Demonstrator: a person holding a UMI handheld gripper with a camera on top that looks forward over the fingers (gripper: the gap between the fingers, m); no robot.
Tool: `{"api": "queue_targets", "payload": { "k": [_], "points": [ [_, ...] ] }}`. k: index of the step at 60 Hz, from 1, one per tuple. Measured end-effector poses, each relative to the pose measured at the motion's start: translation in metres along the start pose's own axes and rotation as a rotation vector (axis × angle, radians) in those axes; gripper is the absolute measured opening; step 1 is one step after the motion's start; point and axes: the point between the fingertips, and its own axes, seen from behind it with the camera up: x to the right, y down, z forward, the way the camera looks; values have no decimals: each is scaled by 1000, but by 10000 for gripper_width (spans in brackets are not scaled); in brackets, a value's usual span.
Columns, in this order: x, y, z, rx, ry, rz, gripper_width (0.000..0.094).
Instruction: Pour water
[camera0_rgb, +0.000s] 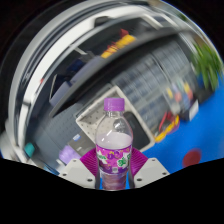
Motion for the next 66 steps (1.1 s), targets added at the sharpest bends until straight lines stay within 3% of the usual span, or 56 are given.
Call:
{"api": "queue_targets", "payload": {
  "k": [7,15,30,44,48,50,66],
  "points": [
    [29,-38,-3,69,56,-372,390],
    [63,-68,-9,54,199,-639,390],
    [165,-46,-6,-28,312,-711,388],
    [218,-29,4,-18,350,-669,390],
    [234,-12,4,-56,372,-672,406],
    [227,-16,4,2,354,-682,410],
    [234,-22,-13,101,363,-583,430]
  ]
}}
